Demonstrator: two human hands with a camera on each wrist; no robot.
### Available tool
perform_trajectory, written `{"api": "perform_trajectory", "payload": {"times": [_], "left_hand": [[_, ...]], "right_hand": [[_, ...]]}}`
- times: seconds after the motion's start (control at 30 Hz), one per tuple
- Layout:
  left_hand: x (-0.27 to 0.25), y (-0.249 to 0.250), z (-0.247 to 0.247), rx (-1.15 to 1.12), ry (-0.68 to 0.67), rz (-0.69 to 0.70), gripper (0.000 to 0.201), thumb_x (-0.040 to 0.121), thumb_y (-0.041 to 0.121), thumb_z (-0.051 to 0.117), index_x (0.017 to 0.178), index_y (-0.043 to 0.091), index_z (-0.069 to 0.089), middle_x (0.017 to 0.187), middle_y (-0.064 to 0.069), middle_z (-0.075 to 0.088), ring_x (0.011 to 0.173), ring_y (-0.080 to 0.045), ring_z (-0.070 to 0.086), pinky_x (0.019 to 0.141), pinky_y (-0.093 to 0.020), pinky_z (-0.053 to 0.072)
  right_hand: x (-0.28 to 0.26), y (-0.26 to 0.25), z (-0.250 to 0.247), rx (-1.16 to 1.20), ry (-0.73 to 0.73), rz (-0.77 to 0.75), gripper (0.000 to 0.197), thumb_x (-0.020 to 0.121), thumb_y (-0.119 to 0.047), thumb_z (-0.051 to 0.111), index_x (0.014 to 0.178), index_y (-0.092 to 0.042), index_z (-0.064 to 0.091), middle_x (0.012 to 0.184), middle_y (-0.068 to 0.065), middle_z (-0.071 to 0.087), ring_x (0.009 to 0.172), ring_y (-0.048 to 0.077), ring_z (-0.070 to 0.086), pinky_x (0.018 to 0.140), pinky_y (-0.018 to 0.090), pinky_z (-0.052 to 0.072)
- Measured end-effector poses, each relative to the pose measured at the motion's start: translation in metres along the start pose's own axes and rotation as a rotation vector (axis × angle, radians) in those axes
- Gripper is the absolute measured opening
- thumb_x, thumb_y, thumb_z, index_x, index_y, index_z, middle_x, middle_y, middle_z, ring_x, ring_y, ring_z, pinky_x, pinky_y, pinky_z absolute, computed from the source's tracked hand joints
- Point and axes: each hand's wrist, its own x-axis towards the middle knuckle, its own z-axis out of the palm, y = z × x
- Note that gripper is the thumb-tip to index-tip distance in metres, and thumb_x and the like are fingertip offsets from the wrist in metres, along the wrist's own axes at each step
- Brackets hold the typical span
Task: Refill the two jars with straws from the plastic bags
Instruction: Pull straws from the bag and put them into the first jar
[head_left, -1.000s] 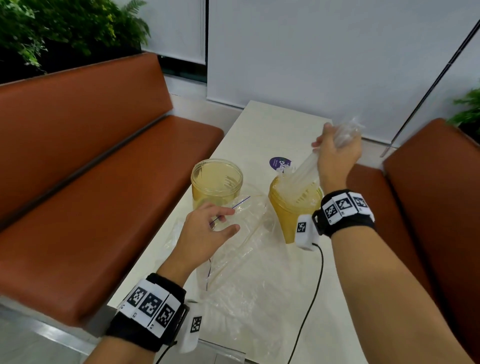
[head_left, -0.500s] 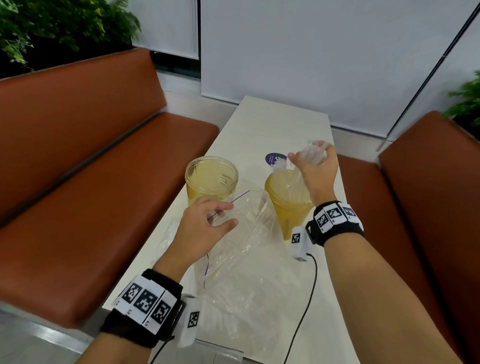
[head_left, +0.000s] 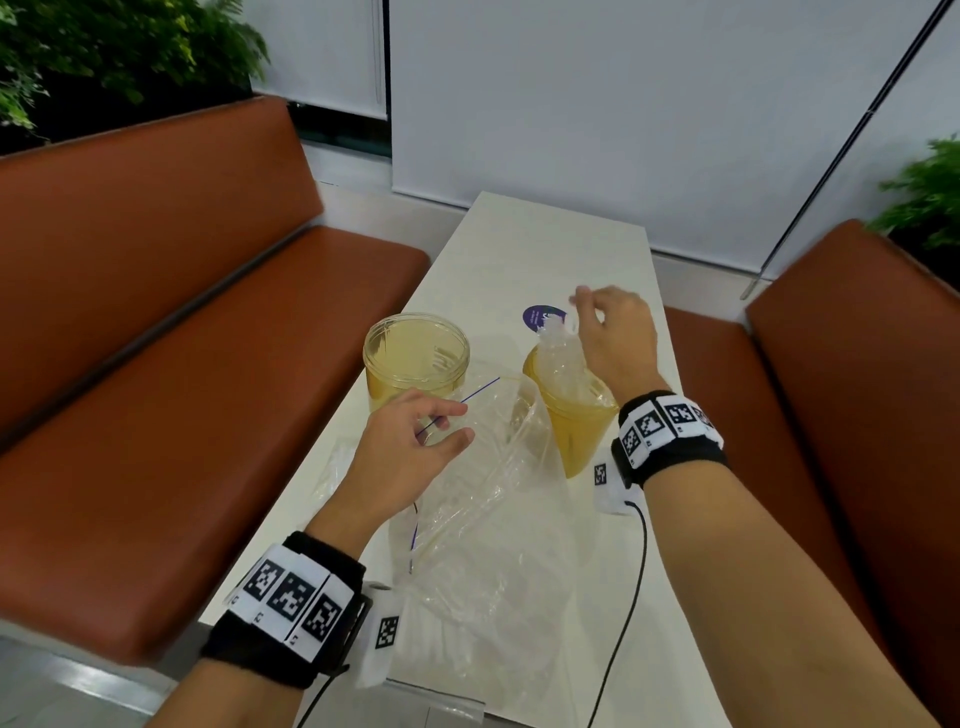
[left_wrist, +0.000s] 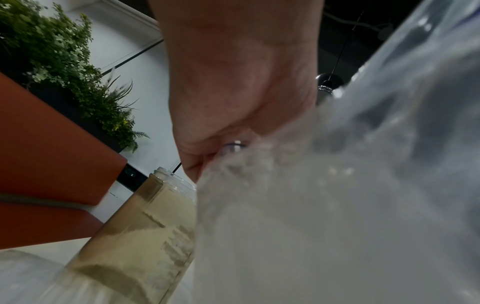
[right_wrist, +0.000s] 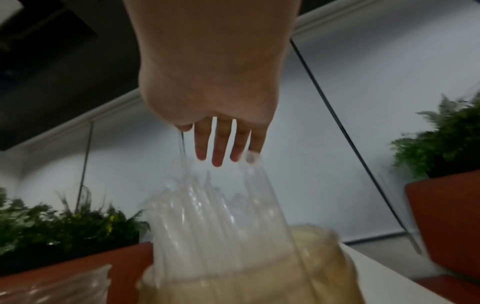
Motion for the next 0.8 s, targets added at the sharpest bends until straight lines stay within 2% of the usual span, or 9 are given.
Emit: {"api": "perform_trajectory", "payload": {"times": [0.13,0.23,0.3,0.37,0.47,0.53,0.6,0.7,0.8], "left_hand": [[0.000,0.000,0.000,0.041,-0.018,0.023,0.029,0.084,0.003,0.072,0.106,0.021,0.077,0.099,0.002,0.065,0.094,-0.014,0.063,0.076,-0.006,0.048],[0.001,0.001,-0.001,0.079,-0.041,0.036,0.044,0.081,-0.011,0.059,0.107,0.021,0.076,0.099,0.000,0.066,0.090,-0.019,0.061,0.073,-0.008,0.046],[0.002,0.005,-0.001,0.067,-0.043,0.038,0.045,0.082,-0.013,0.054,0.106,0.019,0.076,0.100,-0.001,0.066,0.087,-0.012,0.060,0.070,-0.006,0.045],[0.003,0.009,-0.001,0.055,-0.050,0.037,0.044,0.086,-0.013,0.050,0.107,0.016,0.075,0.099,0.000,0.066,0.078,0.000,0.057,0.065,-0.005,0.043],[0.005,0.013,0.001,0.062,-0.075,0.044,0.047,0.087,-0.013,0.045,0.112,0.014,0.074,0.102,-0.002,0.068,0.065,0.001,0.048,0.058,-0.005,0.041],[0.006,0.014,0.004,0.070,-0.080,0.065,0.048,0.086,-0.015,0.044,0.111,0.013,0.074,0.103,-0.002,0.069,0.062,-0.001,0.046,0.057,-0.006,0.040],[0.007,0.017,0.006,0.065,-0.080,0.068,0.048,0.085,-0.015,0.044,0.112,0.013,0.073,0.104,-0.001,0.069,0.061,-0.001,0.046,0.056,-0.006,0.040],[0.008,0.021,0.009,0.082,-0.064,0.073,0.048,0.085,-0.013,0.046,0.114,0.015,0.073,0.105,0.003,0.068,0.064,0.005,0.049,0.060,-0.006,0.040],[0.008,0.023,0.012,0.097,-0.064,0.088,0.048,0.085,-0.014,0.047,0.116,0.013,0.072,0.107,0.003,0.067,0.073,0.014,0.052,0.067,-0.002,0.040]], "right_hand": [[-0.002,-0.010,0.010,-0.102,-0.154,-0.166,0.042,0.107,-0.035,0.045,0.139,-0.013,0.061,0.146,0.006,0.057,0.141,0.027,0.043,0.113,0.038,0.035],[-0.013,-0.001,0.025,-0.227,-0.404,-0.088,0.045,0.108,-0.036,0.040,0.138,-0.011,0.061,0.146,0.010,0.057,0.138,0.030,0.050,0.116,0.045,0.036],[-0.012,-0.004,0.017,-0.237,-0.323,-0.096,0.043,0.105,-0.039,0.045,0.136,-0.015,0.063,0.144,0.008,0.060,0.134,0.028,0.053,0.115,0.046,0.034],[-0.004,-0.023,-0.002,-0.168,-0.211,-0.112,0.036,0.101,-0.037,0.055,0.128,-0.017,0.068,0.131,0.008,0.066,0.122,0.026,0.060,0.108,0.042,0.041],[-0.003,-0.065,-0.042,0.131,-0.186,-0.112,0.018,0.095,-0.025,0.066,0.096,-0.011,0.077,0.085,-0.002,0.073,0.075,0.014,0.067,0.079,0.033,0.056],[-0.014,-0.095,-0.063,0.155,-0.414,-0.144,0.016,0.090,-0.021,0.071,0.082,-0.009,0.077,0.070,-0.002,0.073,0.062,0.012,0.069,0.067,0.027,0.058],[-0.029,-0.113,-0.067,-0.022,-0.757,-0.143,0.014,0.086,-0.025,0.077,0.085,-0.011,0.079,0.076,0.000,0.077,0.069,0.011,0.073,0.072,0.025,0.060],[-0.052,-0.118,-0.049,-0.457,-0.948,-0.101,0.057,0.072,-0.053,0.085,0.111,-0.013,0.073,0.103,-0.001,0.074,0.094,0.020,0.071,0.087,0.036,0.059],[-0.074,-0.111,-0.030,-0.527,-0.941,-0.033,0.084,0.066,-0.068,0.081,0.126,-0.012,0.062,0.121,0.002,0.067,0.109,0.024,0.066,0.093,0.039,0.056]]}}
